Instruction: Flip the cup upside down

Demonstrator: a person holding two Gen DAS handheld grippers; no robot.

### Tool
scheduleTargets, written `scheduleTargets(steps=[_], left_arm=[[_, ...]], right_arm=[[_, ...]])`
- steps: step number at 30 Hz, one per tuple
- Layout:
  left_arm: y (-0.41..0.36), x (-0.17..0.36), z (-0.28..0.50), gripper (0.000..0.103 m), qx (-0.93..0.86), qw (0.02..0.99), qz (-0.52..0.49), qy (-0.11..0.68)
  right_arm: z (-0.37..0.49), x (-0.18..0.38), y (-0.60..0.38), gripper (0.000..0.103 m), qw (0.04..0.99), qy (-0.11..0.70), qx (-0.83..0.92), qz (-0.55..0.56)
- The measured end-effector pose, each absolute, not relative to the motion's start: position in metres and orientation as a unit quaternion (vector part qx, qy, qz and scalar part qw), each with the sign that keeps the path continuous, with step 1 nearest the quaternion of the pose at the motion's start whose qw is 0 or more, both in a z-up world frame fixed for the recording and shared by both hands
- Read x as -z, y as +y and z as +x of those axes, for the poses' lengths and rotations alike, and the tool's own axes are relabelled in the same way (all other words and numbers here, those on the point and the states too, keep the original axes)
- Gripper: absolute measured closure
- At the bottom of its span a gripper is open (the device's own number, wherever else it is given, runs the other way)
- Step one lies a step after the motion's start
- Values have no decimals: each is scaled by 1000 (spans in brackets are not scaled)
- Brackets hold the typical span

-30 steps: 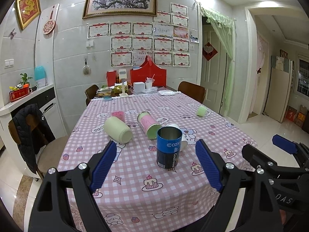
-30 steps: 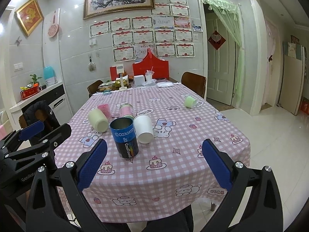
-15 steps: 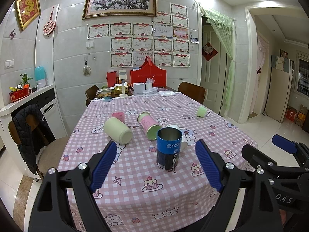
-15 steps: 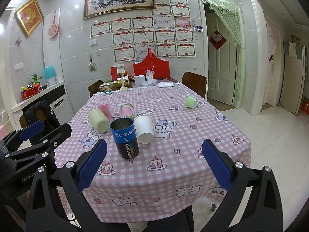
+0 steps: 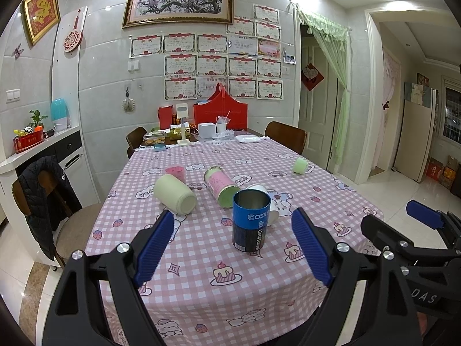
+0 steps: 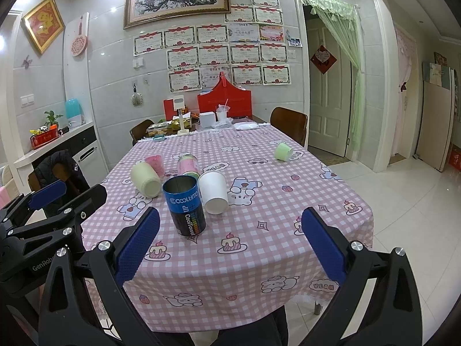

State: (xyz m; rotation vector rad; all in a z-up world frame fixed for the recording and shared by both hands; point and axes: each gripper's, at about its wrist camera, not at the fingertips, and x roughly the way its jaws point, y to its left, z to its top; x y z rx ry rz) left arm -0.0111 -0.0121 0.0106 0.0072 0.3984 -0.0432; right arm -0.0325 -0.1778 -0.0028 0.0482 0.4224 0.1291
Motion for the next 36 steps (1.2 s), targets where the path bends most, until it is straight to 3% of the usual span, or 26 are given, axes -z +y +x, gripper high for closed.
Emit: scheduleTargets(steps=[36], left_arm=[[-15,-9,-11,20,21,980,7,196]], right_arm=[[-32,3,-180,8,975,210,-63,25]])
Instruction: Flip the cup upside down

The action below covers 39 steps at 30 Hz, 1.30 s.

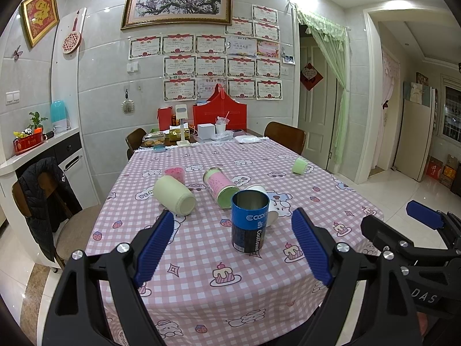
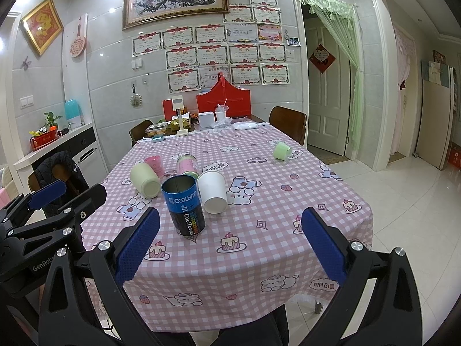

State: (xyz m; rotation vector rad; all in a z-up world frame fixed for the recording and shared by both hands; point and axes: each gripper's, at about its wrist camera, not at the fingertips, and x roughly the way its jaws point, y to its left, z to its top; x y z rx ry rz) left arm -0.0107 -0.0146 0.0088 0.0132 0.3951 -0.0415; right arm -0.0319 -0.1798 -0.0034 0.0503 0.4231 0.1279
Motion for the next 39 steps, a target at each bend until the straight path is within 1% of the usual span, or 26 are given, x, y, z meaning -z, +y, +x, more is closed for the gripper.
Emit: scheduleTargets(steps=[39], left_arm=[[-16,-5,-10,20,24,980,9,200]], right_arm=[[-33,6,-185,8,975,212,-58,26]])
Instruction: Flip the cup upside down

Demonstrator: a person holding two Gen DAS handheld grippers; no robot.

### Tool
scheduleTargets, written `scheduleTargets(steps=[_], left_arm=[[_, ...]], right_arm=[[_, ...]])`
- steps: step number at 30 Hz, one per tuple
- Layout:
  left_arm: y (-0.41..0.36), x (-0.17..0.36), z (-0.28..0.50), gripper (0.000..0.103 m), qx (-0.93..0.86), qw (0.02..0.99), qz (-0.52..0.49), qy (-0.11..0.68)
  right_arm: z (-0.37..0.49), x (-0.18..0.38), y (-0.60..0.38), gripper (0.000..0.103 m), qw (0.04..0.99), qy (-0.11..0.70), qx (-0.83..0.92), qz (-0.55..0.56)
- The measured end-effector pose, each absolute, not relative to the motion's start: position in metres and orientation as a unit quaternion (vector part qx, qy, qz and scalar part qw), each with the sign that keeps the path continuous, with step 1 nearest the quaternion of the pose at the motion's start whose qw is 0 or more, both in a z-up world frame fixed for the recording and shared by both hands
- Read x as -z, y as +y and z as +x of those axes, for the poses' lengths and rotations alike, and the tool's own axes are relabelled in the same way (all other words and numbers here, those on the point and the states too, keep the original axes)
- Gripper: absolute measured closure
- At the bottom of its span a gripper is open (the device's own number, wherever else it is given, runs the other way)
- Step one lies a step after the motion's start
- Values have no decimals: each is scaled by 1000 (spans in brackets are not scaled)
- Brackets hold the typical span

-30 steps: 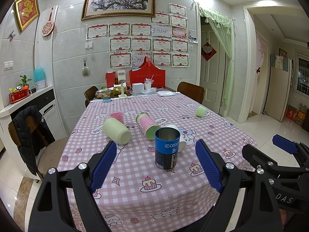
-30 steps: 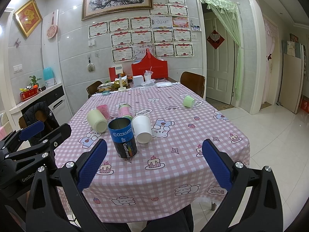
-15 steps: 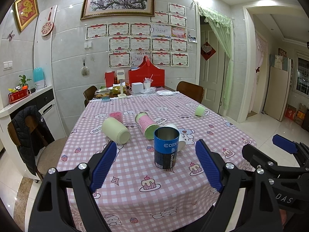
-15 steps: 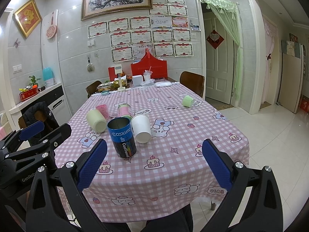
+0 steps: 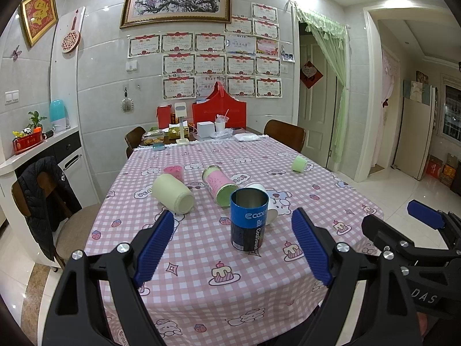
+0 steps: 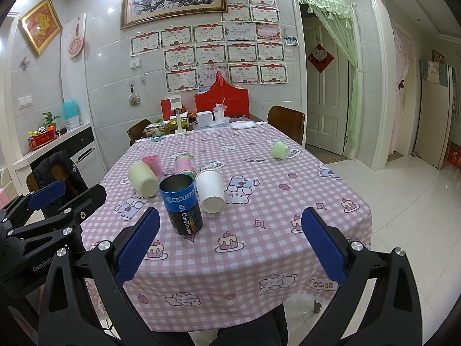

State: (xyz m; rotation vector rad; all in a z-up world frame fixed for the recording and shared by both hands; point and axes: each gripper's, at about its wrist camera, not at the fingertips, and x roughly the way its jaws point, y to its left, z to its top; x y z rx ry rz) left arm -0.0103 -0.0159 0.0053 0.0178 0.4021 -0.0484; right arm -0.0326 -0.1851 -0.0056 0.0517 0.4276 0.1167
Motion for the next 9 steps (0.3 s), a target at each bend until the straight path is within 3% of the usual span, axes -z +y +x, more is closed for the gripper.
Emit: scheduleTargets(steps=[9], left_arm=[[-14,-6,-9,20,23,979,10,202]], right_arm=[[-33,6,-184,8,975,212,-58,25]])
